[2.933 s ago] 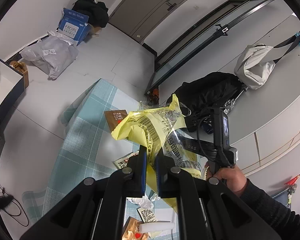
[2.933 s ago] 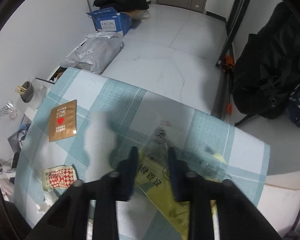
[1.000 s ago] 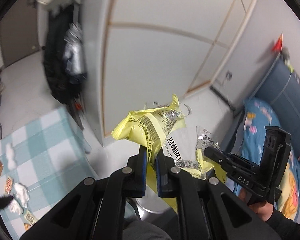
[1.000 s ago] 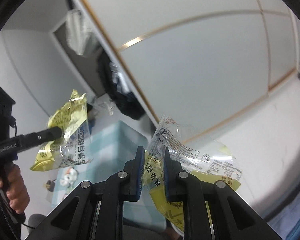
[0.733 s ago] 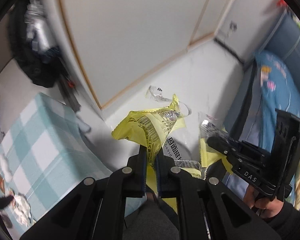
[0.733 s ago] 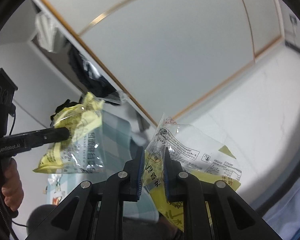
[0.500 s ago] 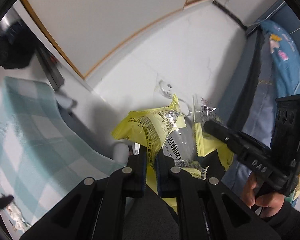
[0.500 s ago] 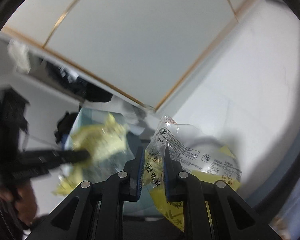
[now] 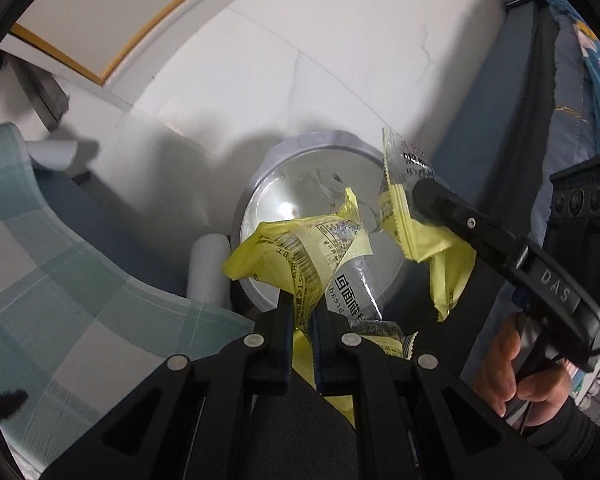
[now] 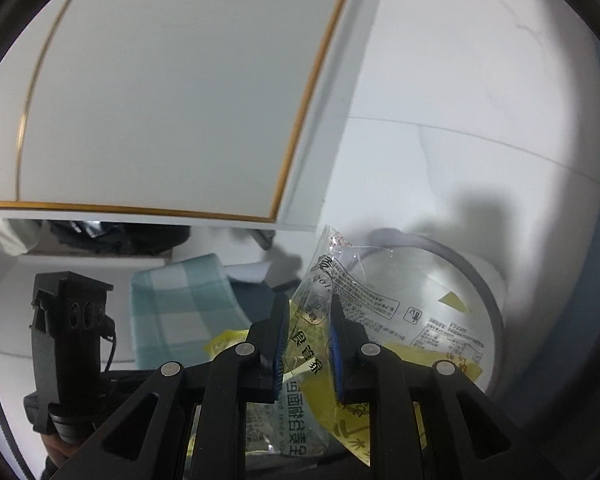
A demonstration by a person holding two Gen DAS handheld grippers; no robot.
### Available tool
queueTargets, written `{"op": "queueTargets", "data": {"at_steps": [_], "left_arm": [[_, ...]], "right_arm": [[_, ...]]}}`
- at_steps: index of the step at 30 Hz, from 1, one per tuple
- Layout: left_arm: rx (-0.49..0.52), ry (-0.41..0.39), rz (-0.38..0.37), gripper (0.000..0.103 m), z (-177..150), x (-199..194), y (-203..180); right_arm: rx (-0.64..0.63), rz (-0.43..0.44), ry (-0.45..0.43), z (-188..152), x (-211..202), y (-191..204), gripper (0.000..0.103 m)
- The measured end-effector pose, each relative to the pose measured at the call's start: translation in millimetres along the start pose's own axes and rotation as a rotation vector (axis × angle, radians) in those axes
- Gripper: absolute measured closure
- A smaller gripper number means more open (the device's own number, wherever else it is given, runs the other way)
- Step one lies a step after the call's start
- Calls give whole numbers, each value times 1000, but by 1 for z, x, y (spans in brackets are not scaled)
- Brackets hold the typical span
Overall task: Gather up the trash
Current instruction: 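Carry both bags over the white trash bin with both tools, then open both tools to drop the bags into the bin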
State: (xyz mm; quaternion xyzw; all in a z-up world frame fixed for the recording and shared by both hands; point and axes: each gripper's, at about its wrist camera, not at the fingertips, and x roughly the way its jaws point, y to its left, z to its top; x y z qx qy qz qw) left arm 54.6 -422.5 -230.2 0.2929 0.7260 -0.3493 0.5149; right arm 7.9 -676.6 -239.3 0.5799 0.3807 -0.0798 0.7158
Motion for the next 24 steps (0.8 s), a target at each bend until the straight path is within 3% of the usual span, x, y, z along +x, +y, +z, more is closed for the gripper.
{"op": "queueTargets", "data": {"at_steps": [5,12,14,16,18,24], "left_arm": [[-9,76,-25,98,8,17,2],[1,80,-40,94,17,27,0],[-17,89,-87,89,19,33,7],[-49,100,-114,69,22,39,11],[-68,89,-111,56,24,40,14],[-78,65,-169,55,29,34,11]], "right_arm": [[12,-44,21,-5,7,-12,79],[61,-108,62,-5,14,-26,60],[72,-105,54,-4,12,-28,58],[78,-114,45,-4,8,-29,52],[81,-119,34,-4,2,-29,46],[66,-131,9,-3,-14,-31,36]]}}
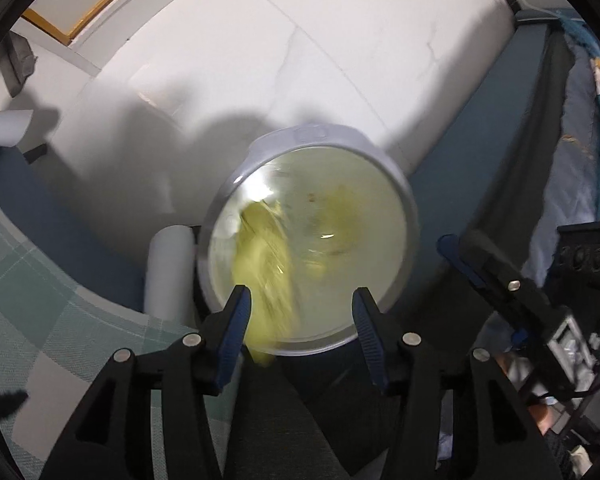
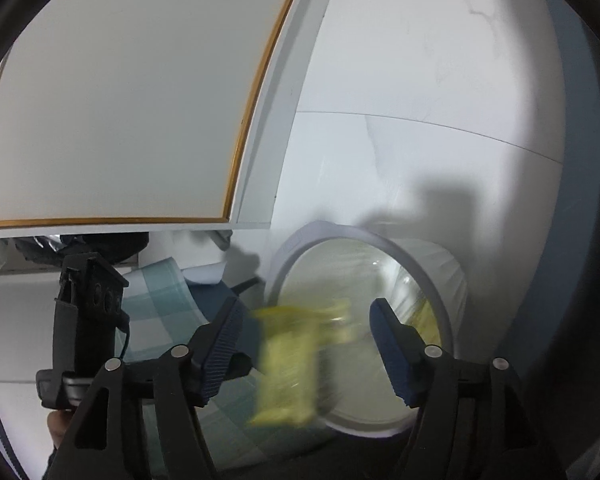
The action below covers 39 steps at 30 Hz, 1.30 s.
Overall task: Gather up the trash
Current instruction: 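Open both tools to drop the bags into the bin, then move both tools back over the table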
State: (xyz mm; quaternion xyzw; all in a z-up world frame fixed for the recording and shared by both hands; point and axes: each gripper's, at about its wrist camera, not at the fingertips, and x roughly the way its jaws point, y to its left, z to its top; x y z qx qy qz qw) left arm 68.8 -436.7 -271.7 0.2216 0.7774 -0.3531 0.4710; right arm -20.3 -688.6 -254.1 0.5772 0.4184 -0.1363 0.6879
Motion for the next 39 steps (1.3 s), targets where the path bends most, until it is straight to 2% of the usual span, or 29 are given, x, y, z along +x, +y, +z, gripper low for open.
{"op": "queueTargets", "data": {"at_steps": [3,9,13,19,22,26,31,32,35,39], "left_arm": [[0,-12,-3,45,-2,-4,-1],[-20,-80,20,45,-5,-24,5],[1,-173,81,45,-13,-53,2],[-3,-383,63,45,-37,-123,-7],[0,-527,111,44,-62,-161,-14],[-16,-670,146,43,-97,-194,-15],[-76,-837,214,32,-148,-235,-7],[-90,-876,237,31,-161,-243,-5],[-156,-976,272,19,-197,-258,10],[-271,-1096,254,17,-244,-274,40]], "right_arm": [[10,-3,0,0,-4,-4,34],[-5,-25,-7,-2,-15,-1,32],[-33,-39,-18,-2,-25,8,32],[-98,-29,-47,-5,-47,33,31],[-177,-25,-69,-9,-61,61,27],[-293,0,-120,-20,-85,108,24],[-475,67,-187,-47,-119,177,24],[-502,82,-198,-52,-123,187,24],[-594,147,-235,-72,-140,224,22],[-718,231,-283,-104,-159,267,20]]}}
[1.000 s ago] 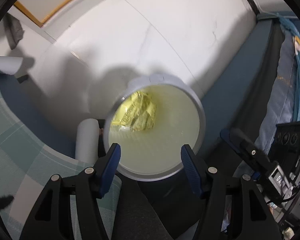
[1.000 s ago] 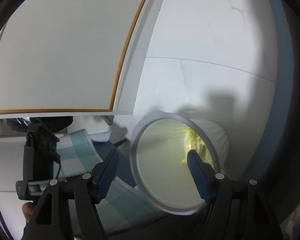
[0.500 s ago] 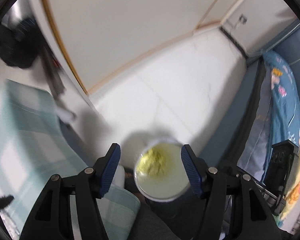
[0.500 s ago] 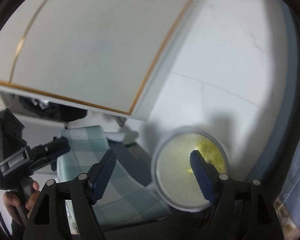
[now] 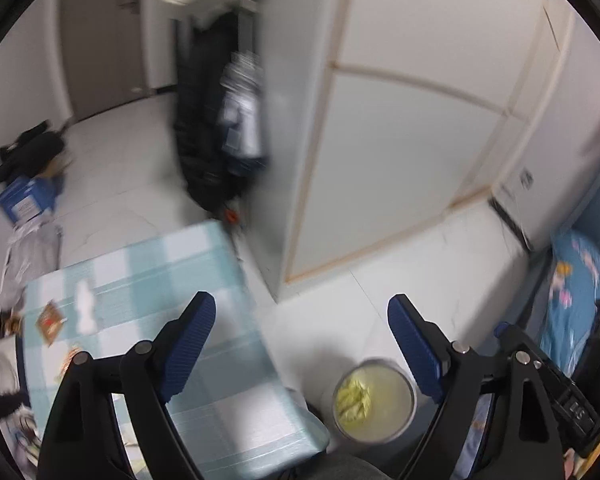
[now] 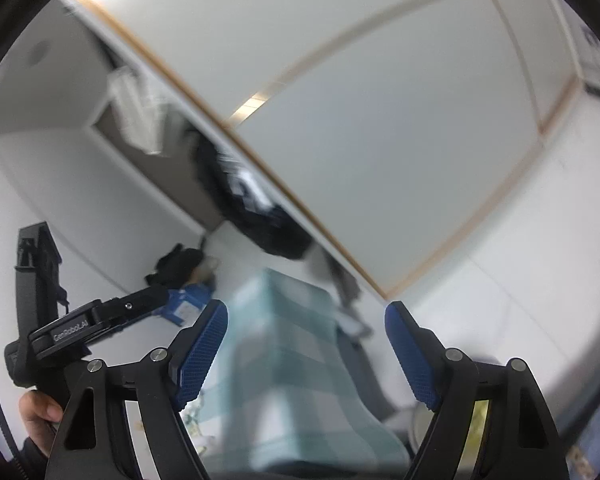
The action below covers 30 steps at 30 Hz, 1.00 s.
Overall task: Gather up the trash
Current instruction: 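Move both tools back over the table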
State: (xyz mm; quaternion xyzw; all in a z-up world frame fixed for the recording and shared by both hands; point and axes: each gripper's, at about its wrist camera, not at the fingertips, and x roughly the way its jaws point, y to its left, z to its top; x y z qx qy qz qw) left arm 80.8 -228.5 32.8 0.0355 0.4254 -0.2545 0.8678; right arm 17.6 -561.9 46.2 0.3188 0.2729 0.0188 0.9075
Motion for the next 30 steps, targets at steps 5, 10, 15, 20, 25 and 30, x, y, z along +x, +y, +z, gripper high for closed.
{"op": "queueTargets", "data": {"at_steps": [5,10,15,20,25,30], "left_arm": [[-83,-149,117,13,-4,-54,50],[-158,-282,231,1,-20,-91,88],[-218,-383,289,1,-31,-113,108],[-288,-476,345,1,-49,-134,134],[-370,-505,399,1,-69,-135,168],[-469,-469,400,1,-89,-120,197]], "right_arm": [[-140,67,-60,-1,-10,60,11],[-288,110,-62,-12,-7,114,8],[-423,173,-93,-32,-4,163,7],[-549,229,-151,-54,0,205,1],[-666,275,-132,-79,18,245,0],[-724,315,-36,-108,50,265,0]]}}
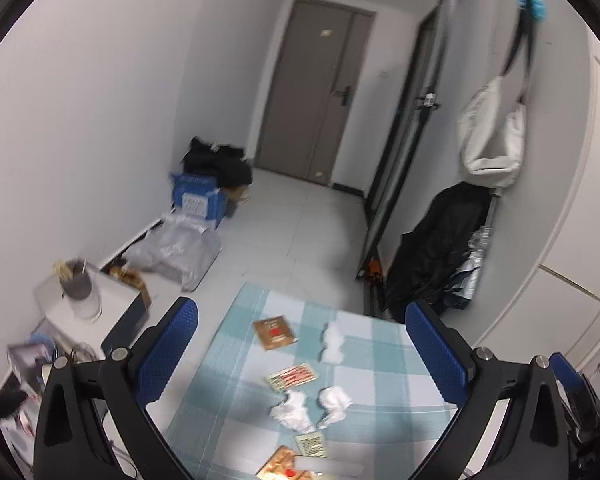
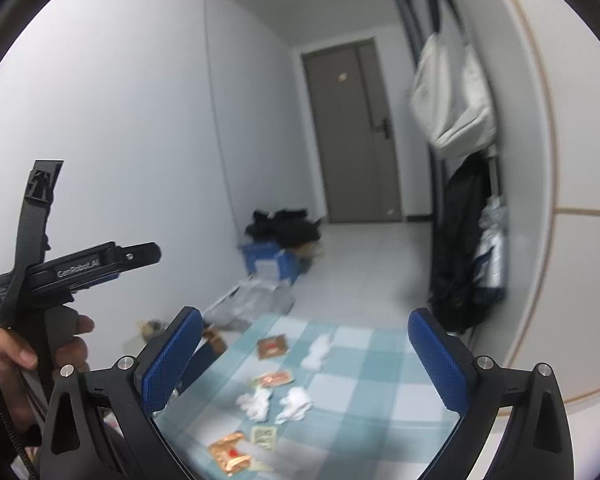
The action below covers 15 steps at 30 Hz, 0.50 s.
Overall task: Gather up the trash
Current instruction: 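Move both tools back over the table, then lower the right tool onto a crumpled white tissue and close on it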
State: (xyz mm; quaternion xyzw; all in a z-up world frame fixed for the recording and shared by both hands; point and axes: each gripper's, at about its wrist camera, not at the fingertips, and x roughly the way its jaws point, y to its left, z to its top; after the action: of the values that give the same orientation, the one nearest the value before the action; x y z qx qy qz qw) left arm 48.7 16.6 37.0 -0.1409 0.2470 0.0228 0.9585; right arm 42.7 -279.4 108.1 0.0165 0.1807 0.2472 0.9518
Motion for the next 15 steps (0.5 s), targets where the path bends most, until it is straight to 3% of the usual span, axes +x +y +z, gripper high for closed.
{"op": "queueTargets", "data": {"at_steps": [6,10,15], "left_arm": [[-65,32,86,1,-23,29,40],[-143,80,99,1,-32,48,65],[-118,127,119,1,-34,58,74]], "right_arm": [[3,41,129,-24,45,10,0],[5,37,231,-43,78,7,0],[8,21,375,-71,125,-1,0]]}}
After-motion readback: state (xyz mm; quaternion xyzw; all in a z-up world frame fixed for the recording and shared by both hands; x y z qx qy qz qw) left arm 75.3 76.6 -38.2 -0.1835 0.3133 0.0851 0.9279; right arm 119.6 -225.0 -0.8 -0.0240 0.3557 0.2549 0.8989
